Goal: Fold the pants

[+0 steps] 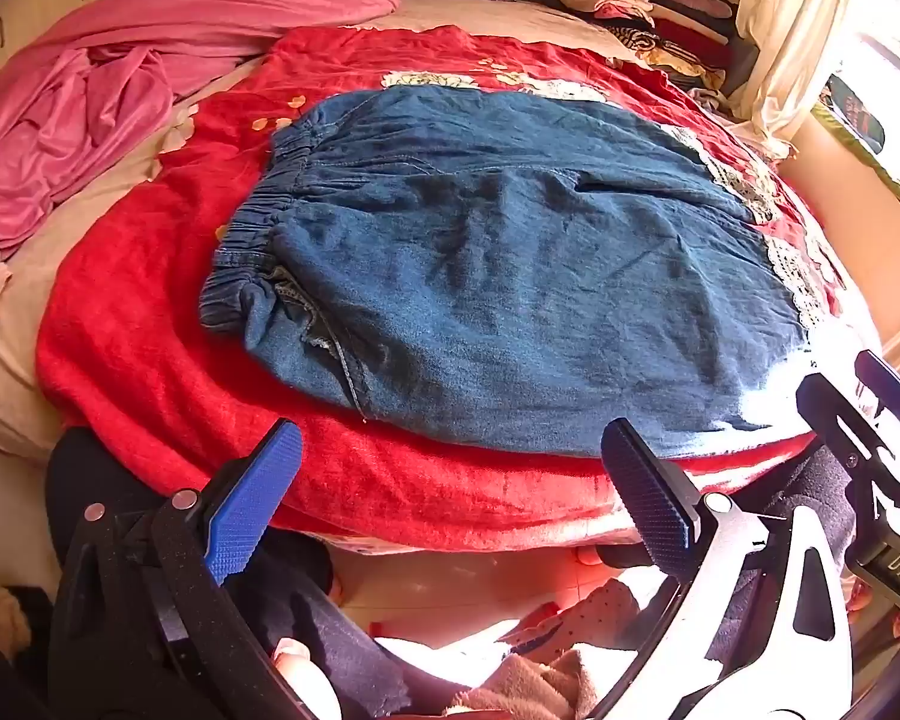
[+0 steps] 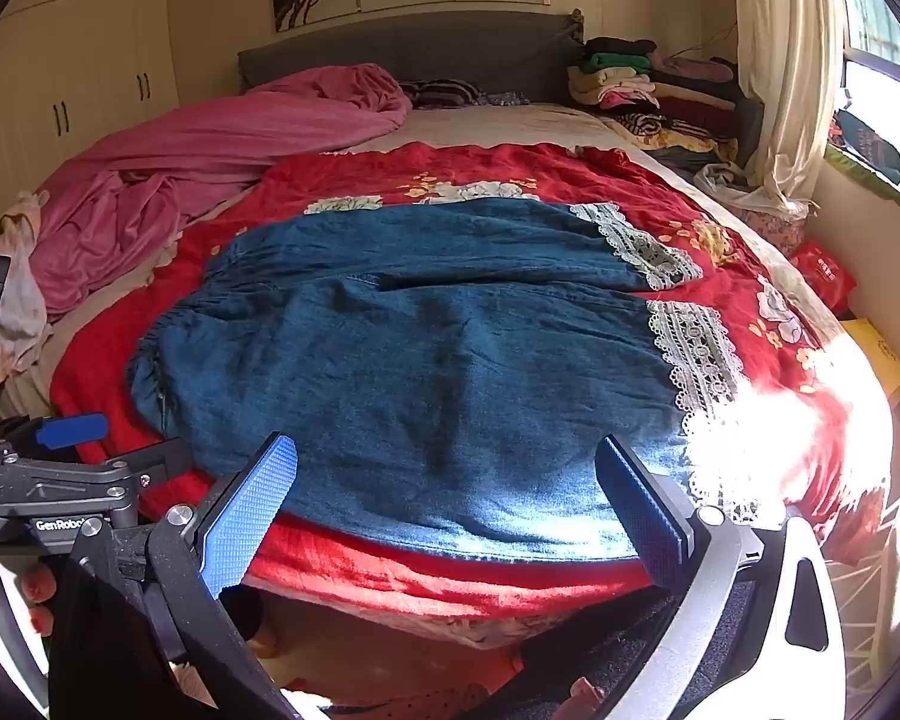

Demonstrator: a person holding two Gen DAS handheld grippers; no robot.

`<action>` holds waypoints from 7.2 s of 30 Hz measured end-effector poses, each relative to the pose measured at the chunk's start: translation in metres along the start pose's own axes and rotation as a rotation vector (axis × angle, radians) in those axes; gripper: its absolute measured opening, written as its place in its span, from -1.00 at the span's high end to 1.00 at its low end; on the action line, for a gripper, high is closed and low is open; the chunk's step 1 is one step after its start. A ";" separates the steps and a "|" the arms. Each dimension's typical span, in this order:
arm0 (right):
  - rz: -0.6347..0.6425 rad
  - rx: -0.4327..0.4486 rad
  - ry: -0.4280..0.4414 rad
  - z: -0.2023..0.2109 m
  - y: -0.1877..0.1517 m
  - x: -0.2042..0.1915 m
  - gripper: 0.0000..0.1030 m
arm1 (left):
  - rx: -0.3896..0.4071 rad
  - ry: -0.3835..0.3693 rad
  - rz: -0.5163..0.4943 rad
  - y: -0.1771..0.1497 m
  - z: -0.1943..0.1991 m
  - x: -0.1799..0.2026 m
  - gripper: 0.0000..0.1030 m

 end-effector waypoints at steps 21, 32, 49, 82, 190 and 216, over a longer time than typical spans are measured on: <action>-0.002 0.008 0.003 0.000 0.002 -0.001 -0.92 | 0.017 0.014 -0.003 0.002 0.000 -0.008 -0.82; 0.003 0.004 0.002 -0.003 0.004 0.000 -0.92 | 0.027 0.027 -0.002 0.007 0.001 -0.007 -0.82; 0.011 -0.012 0.004 -0.011 0.004 -0.003 -0.92 | 0.037 0.040 -0.001 0.014 0.000 -0.012 -0.82; 0.199 -0.162 0.214 -0.129 0.129 -0.039 -0.92 | 0.081 0.107 0.104 0.136 -0.064 -0.096 -0.82; 0.349 -0.346 0.510 -0.092 -0.005 -0.098 0.80 | 0.143 -0.085 -0.057 0.056 0.015 -0.075 -0.05; 0.386 -0.326 0.391 -0.108 0.003 -0.101 0.21 | 0.031 0.026 -0.077 0.045 -0.051 -0.082 -0.13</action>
Point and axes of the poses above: each gripper's, at about its wrist camera, not at the fingertips, and z roughly against the way its jaws point, x to its right, y to its top, the point moved 3 cm from there along -z, roughly the way its jaws point, and after that the axes turned 4 degrees about y, right-handed, at the moved point
